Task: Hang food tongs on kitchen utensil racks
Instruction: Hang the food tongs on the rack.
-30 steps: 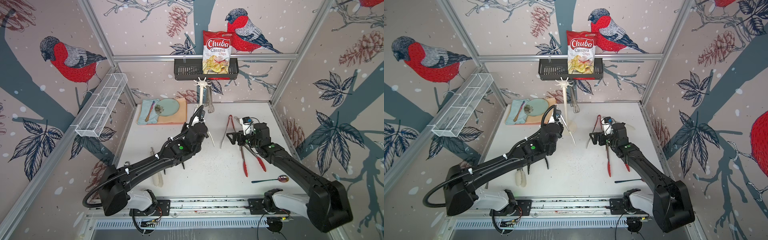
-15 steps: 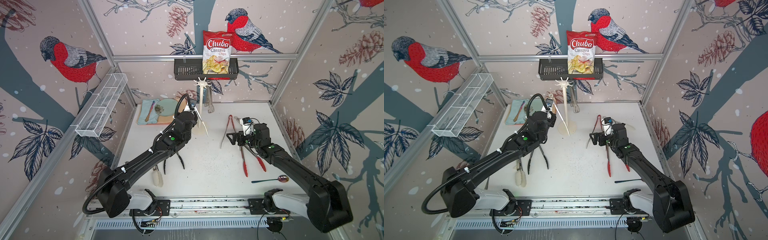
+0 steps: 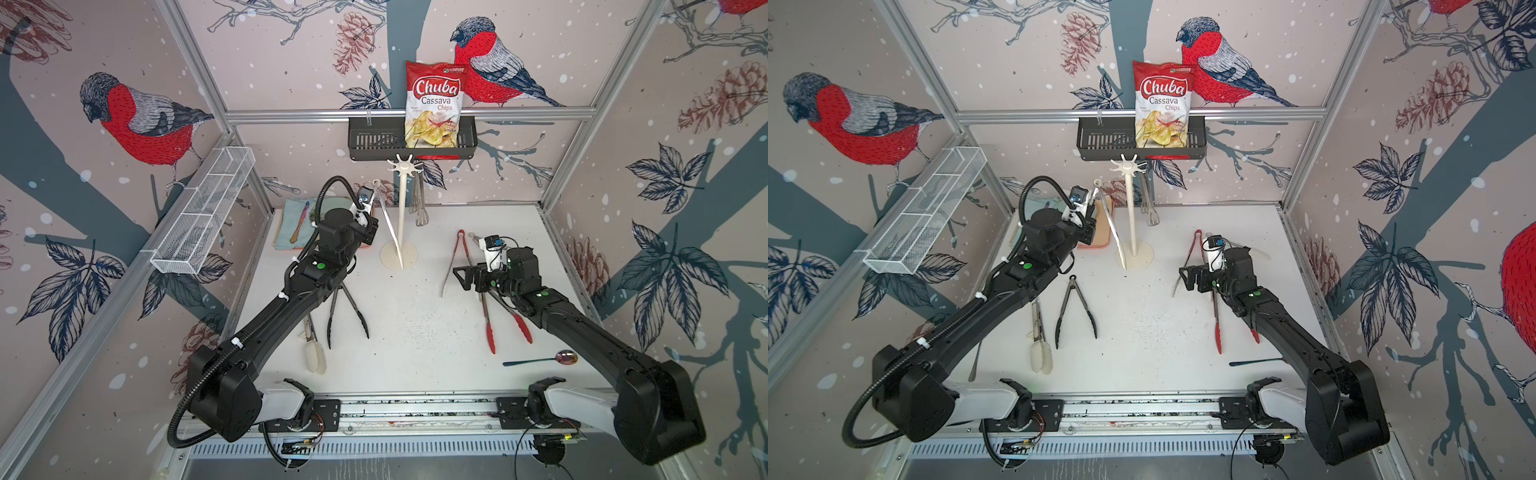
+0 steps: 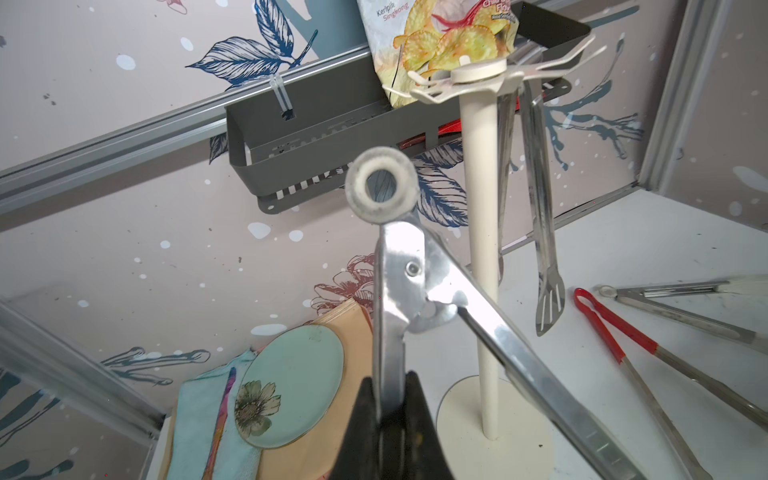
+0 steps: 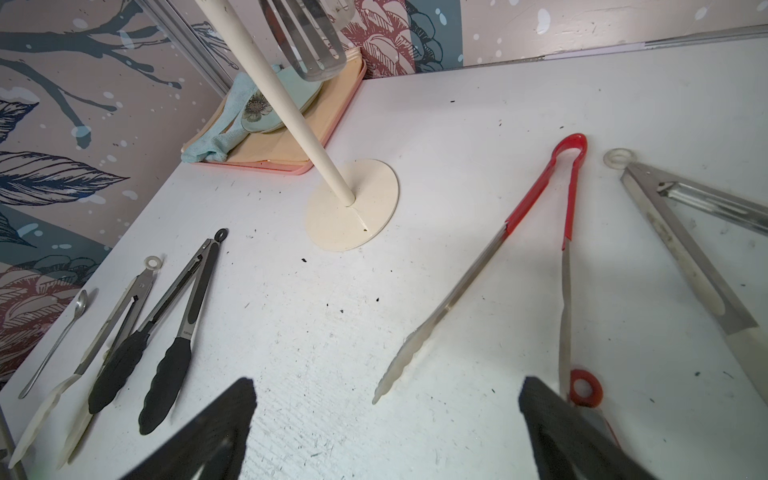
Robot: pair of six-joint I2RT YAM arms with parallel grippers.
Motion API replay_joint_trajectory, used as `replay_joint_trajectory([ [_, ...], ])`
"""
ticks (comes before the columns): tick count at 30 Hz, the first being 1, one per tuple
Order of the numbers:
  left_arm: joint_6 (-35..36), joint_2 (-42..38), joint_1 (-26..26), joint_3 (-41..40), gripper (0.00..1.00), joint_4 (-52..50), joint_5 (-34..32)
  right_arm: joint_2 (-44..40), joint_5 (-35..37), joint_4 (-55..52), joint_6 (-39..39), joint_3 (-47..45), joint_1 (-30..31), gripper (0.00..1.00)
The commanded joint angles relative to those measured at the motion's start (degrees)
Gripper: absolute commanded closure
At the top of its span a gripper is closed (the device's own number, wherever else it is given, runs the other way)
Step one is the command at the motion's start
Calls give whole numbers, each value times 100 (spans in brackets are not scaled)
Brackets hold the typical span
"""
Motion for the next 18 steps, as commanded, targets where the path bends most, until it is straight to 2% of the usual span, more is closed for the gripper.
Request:
replay_joint_trajectory([
  [1, 259, -65, 198, -82, 99, 418, 1316, 22, -6, 114, -20, -7, -5, 0],
  [5, 341, 136, 609, 166, 100, 191, 1981, 45, -10, 106, -53, -18, -1, 0],
  [12, 423, 484, 1254, 214, 100, 815, 3042, 134, -33, 88, -78, 19, 0, 0],
  [18, 835, 1021, 1473, 504, 100, 1119, 3621, 267, -17, 70, -125, 62, 13, 0],
])
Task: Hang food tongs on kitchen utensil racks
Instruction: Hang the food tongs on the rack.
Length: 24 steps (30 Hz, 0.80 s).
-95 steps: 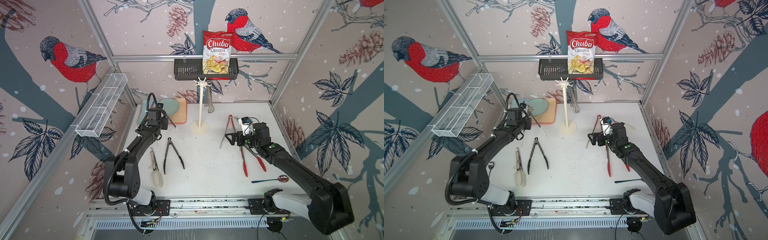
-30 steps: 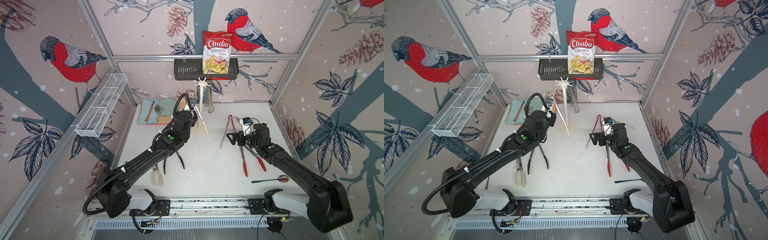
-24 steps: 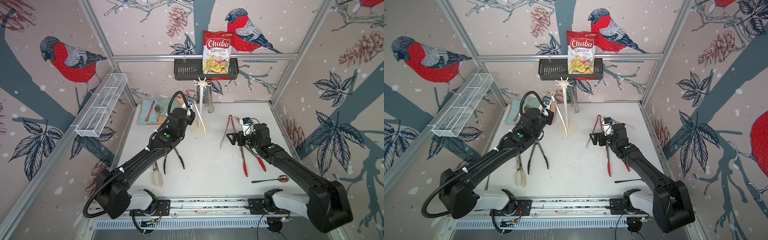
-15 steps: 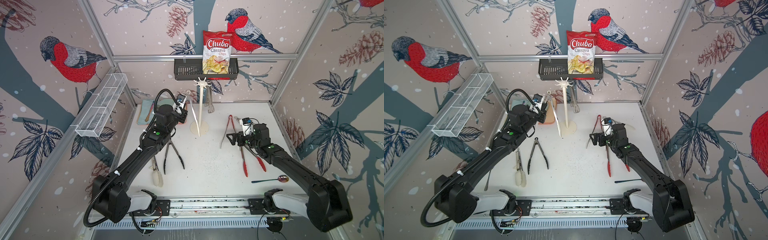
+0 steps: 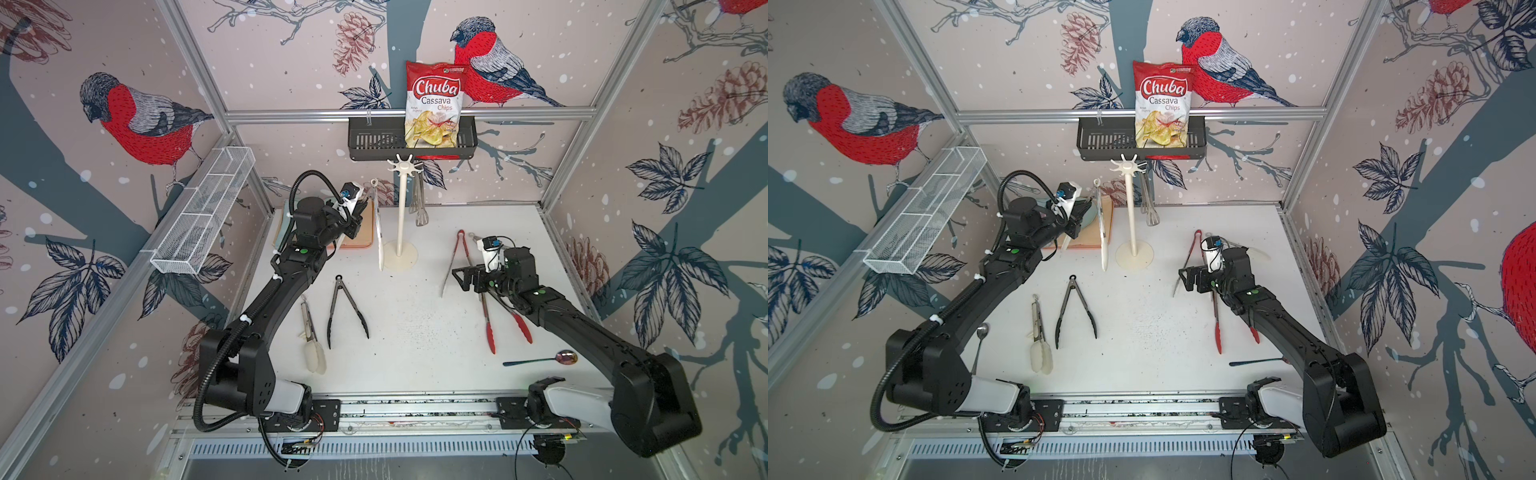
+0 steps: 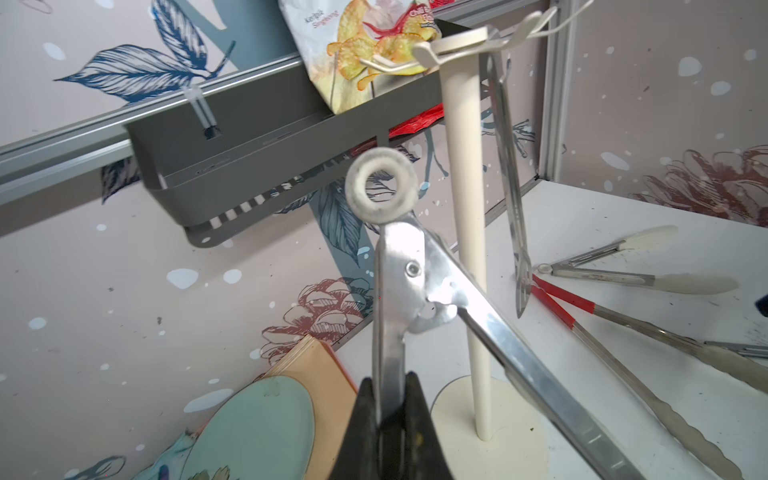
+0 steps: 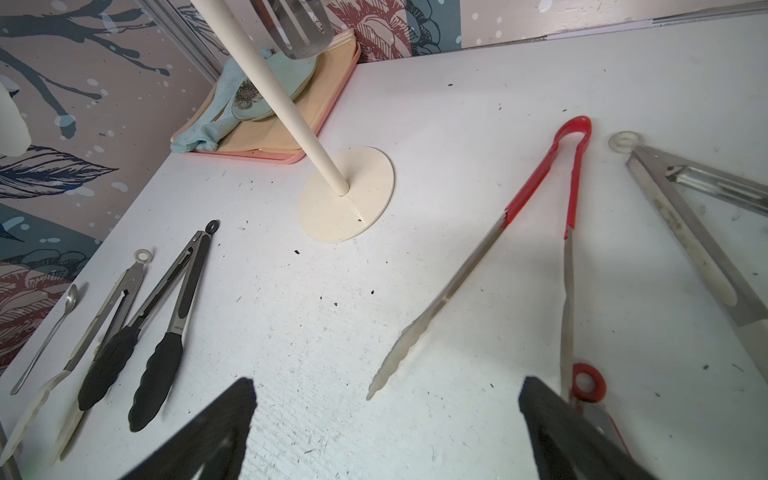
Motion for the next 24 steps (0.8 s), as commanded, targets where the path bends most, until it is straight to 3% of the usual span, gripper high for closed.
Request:
replay_joint_trajectory([
  [1, 348, 261, 122, 270, 100, 570, 632, 80, -11, 70, -99, 42, 8, 0],
  [5, 465, 564, 249, 572, 100, 677, 808, 148, 28, 109, -135, 34, 19, 0],
  [15, 565, 1266, 547, 1688, 100, 296, 2101, 474, 90, 36, -468, 251, 143, 0],
  [19, 852, 1685, 546, 2333, 100, -362, 2637, 445, 112, 13, -711, 227, 214, 0],
  [24, 909, 1839, 581, 2340, 100, -254, 2729, 557, 163, -35, -741, 273, 202, 0],
])
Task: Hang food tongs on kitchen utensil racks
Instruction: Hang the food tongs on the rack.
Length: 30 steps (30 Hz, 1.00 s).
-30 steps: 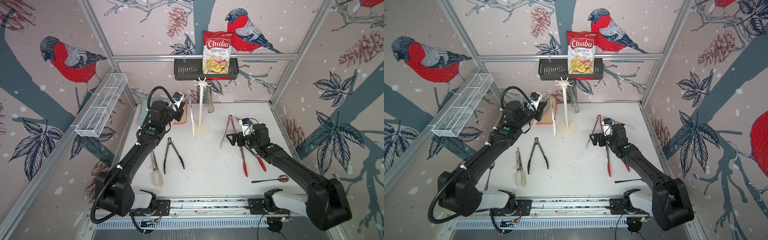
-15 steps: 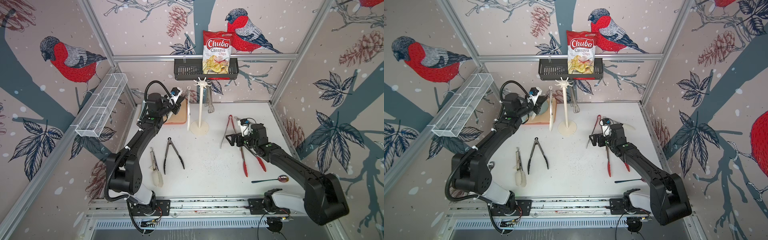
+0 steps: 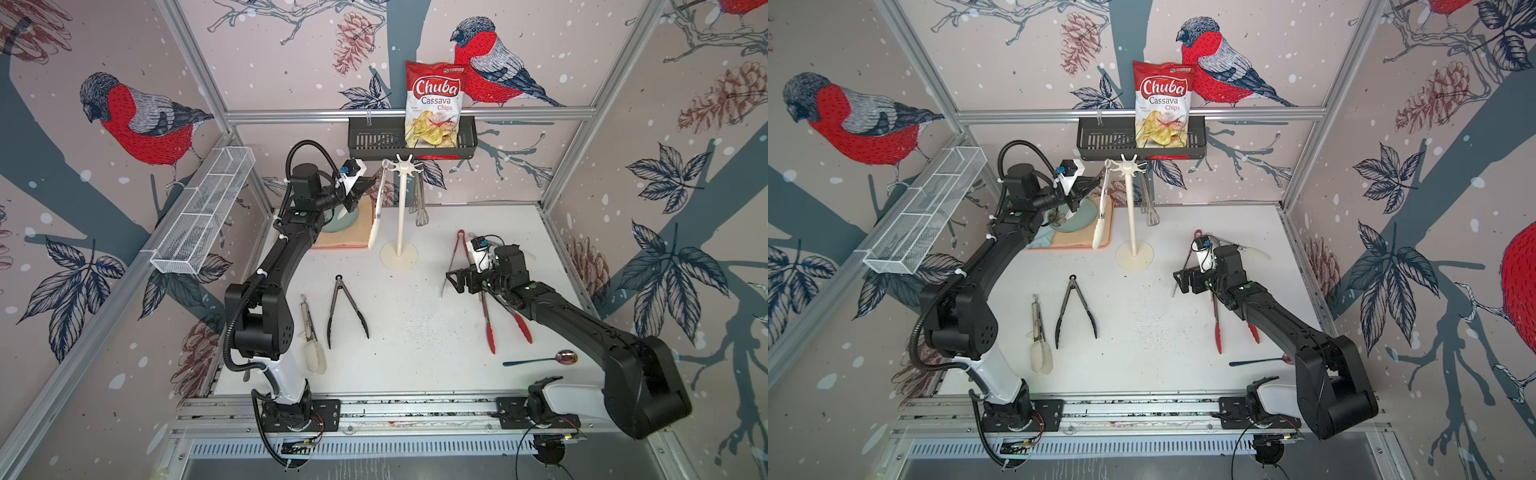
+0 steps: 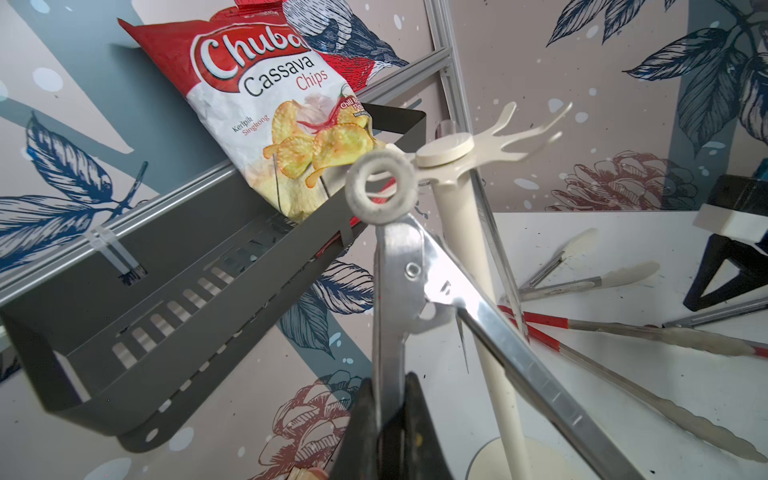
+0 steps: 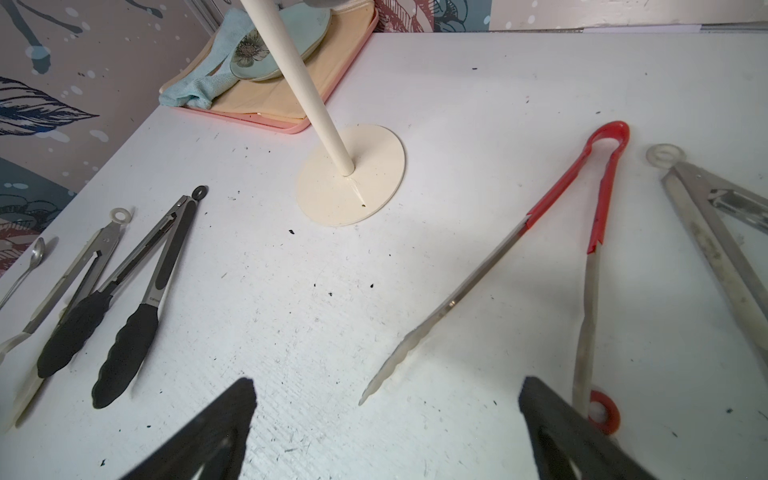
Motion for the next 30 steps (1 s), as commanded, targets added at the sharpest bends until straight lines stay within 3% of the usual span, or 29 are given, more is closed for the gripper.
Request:
replay_joint_trajectory([
  [1, 217, 121, 43, 102, 100, 42, 347, 71, 6, -24, -144, 67, -5, 0],
  [30, 45, 391, 228, 502, 100, 329, 815, 245, 216, -86, -222, -3, 202, 0],
])
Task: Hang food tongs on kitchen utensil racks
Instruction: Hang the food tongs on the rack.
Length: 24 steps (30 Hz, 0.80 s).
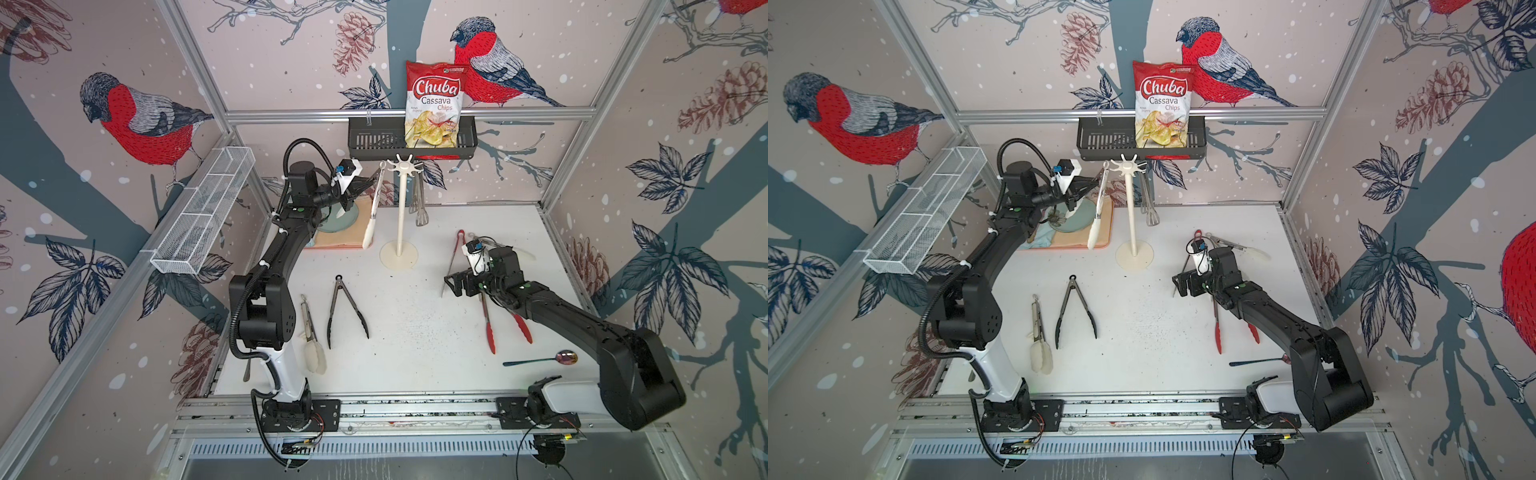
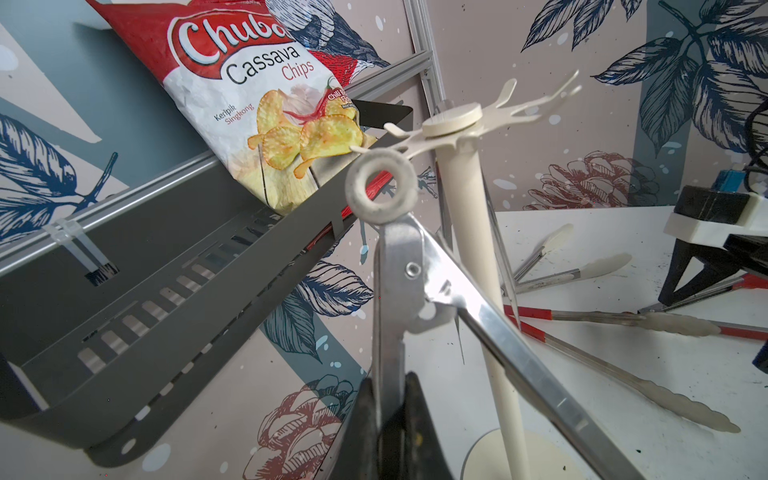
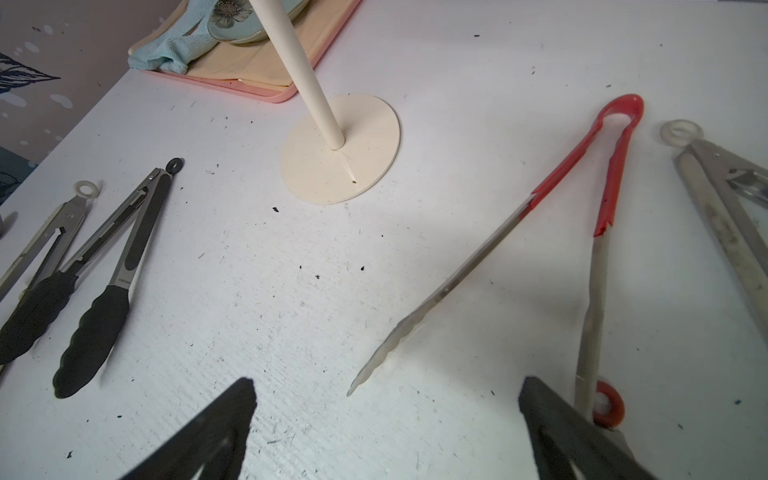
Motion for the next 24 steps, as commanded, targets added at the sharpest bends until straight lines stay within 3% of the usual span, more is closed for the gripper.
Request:
replay_joint_trajectory([
  [1, -10, 4, 14, 83, 100, 341, 235, 20, 45, -18, -91, -11, 34, 0],
  [24, -117, 467, -65, 647, 100, 77, 408, -50, 99, -62, -259, -32, 169, 0],
])
